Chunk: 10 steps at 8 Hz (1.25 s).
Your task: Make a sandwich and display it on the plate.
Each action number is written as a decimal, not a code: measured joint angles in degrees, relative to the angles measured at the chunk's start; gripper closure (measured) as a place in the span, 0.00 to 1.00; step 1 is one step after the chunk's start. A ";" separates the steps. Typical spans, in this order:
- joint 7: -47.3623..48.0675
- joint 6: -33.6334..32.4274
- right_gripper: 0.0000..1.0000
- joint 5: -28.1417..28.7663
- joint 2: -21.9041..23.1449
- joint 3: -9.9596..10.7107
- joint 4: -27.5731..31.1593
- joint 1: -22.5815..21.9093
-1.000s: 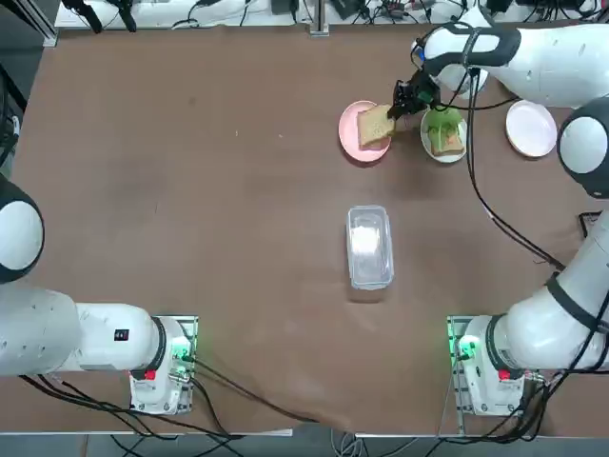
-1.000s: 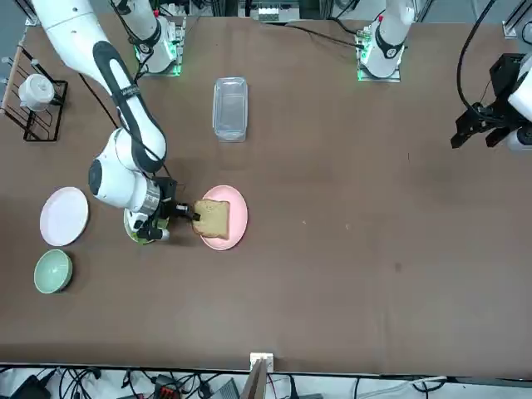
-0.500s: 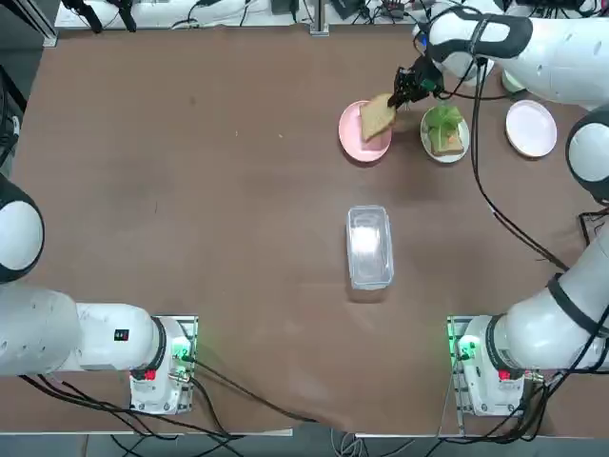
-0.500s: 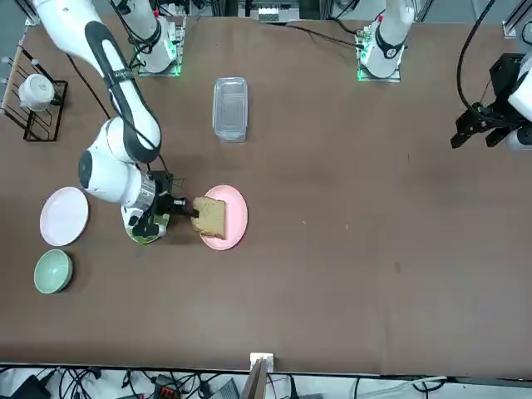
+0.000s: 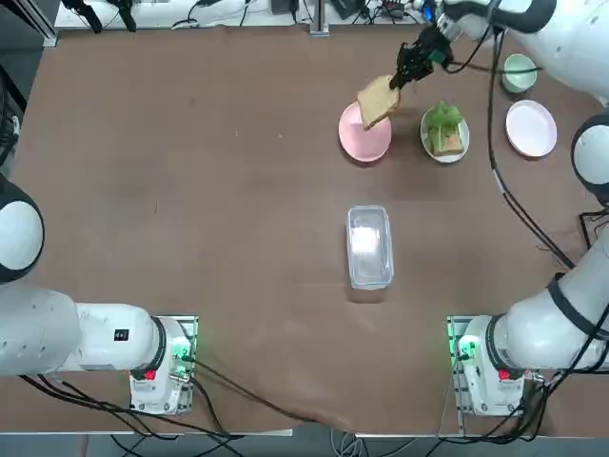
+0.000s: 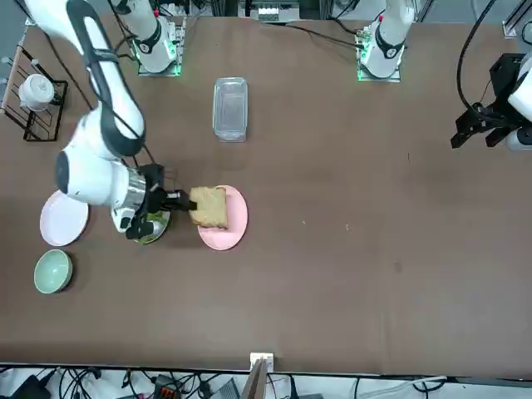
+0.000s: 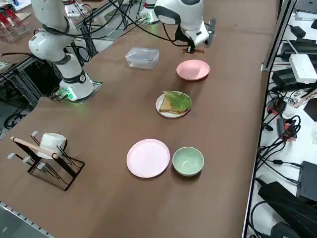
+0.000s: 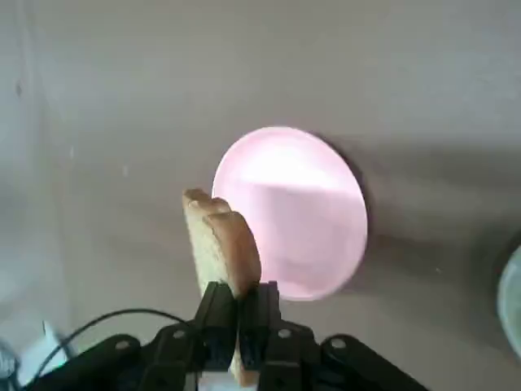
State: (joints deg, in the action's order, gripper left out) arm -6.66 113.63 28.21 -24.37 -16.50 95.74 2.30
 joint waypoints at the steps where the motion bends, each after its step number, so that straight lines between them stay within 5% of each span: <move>1: -4.09 -6.31 0.94 -0.68 -0.22 0.16 -2.97 1.41; 5: -22.63 -22.65 0.94 -3.54 -5.55 0.32 -12.42 5.32; 7: -31.59 -25.32 0.94 -5.33 -10.22 0.41 -16.20 6.90; 10: -41.65 -27.80 0.94 -15.22 -15.29 0.43 -21.84 8.23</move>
State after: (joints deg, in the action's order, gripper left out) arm -48.31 85.83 12.98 -39.66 -16.08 73.90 10.53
